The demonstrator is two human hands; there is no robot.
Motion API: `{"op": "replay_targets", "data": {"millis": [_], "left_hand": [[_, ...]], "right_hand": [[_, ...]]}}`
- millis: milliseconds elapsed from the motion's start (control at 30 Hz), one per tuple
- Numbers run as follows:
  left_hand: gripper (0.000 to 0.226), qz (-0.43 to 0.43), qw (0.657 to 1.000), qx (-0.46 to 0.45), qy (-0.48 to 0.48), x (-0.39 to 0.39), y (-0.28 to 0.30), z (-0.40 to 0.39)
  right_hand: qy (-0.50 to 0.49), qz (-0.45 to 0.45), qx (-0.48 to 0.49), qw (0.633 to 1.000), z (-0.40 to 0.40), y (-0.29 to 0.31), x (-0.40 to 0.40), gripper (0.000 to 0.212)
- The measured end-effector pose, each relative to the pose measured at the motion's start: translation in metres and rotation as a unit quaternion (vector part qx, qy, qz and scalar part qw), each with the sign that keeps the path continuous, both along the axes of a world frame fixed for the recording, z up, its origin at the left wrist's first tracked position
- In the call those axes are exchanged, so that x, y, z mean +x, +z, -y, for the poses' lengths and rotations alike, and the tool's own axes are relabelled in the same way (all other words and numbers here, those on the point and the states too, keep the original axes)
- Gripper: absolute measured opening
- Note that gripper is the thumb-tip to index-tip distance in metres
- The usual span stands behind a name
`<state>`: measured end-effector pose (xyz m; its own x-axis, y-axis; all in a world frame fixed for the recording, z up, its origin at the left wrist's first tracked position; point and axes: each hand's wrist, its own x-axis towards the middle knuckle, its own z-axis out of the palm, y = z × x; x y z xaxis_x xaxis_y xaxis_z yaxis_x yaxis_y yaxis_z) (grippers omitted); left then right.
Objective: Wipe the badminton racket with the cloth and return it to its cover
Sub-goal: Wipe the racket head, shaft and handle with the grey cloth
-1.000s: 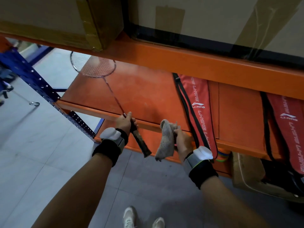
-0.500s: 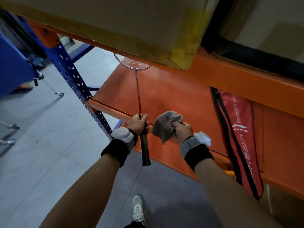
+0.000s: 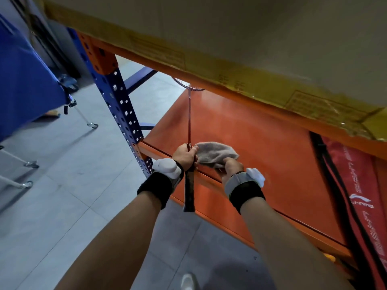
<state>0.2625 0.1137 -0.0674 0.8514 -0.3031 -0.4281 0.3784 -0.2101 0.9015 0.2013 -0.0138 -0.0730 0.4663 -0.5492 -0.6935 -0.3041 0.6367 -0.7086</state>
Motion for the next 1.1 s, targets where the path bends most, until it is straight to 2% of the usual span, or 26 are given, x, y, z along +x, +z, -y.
{"op": "replay_targets", "data": {"millis": [167, 267, 367, 433, 533, 700, 867, 1000, 1067, 1100], "left_hand": [[0.024, 0.000, 0.999, 0.027, -0.020, -0.002, -0.020, 0.002], [0.024, -0.008, 0.999, 0.028, -0.026, -0.009, -0.023, 0.008], [0.025, -0.024, 0.999, 0.004, -0.025, -0.017, -0.022, 0.017], [0.025, -0.030, 0.999, -0.004, -0.020, -0.026, -0.022, 0.025], [0.028, -0.035, 0.999, -0.034, -0.024, -0.043, -0.021, 0.037], [0.031, -0.031, 0.999, -0.042, -0.005, -0.072, -0.021, 0.060], [0.048, -0.032, 0.998, 0.041, 0.027, -0.118, -0.018, 0.083], [0.034, -0.054, 0.997, -0.054, 0.024, -0.179, -0.001, 0.113], [0.031, -0.047, 0.997, -0.054, 0.003, -0.205, 0.000, 0.125], [0.028, -0.032, 0.999, -0.041, -0.014, -0.216, -0.003, 0.131]], "right_hand": [[0.078, -0.085, -0.064, 0.991, -0.001, -0.024, -0.014, 0.018], [0.112, -0.142, -0.102, 0.978, 0.009, -0.020, -0.026, 0.039], [0.158, -0.201, -0.265, 0.930, 0.018, -0.015, -0.034, 0.043], [0.144, -0.152, -0.325, 0.922, 0.017, -0.008, -0.035, 0.032], [0.188, -0.072, -0.278, 0.939, 0.010, 0.006, -0.036, 0.024], [0.233, -0.034, -0.227, 0.945, 0.010, 0.016, -0.071, 0.026], [0.310, -0.090, -0.312, 0.894, 0.014, 0.023, -0.133, 0.035], [0.341, -0.096, -0.377, 0.856, 0.028, 0.020, -0.200, 0.045], [0.340, -0.105, -0.428, 0.830, 0.041, 0.018, -0.230, 0.042], [0.326, -0.100, -0.444, 0.829, 0.046, 0.018, -0.246, 0.042]]}}
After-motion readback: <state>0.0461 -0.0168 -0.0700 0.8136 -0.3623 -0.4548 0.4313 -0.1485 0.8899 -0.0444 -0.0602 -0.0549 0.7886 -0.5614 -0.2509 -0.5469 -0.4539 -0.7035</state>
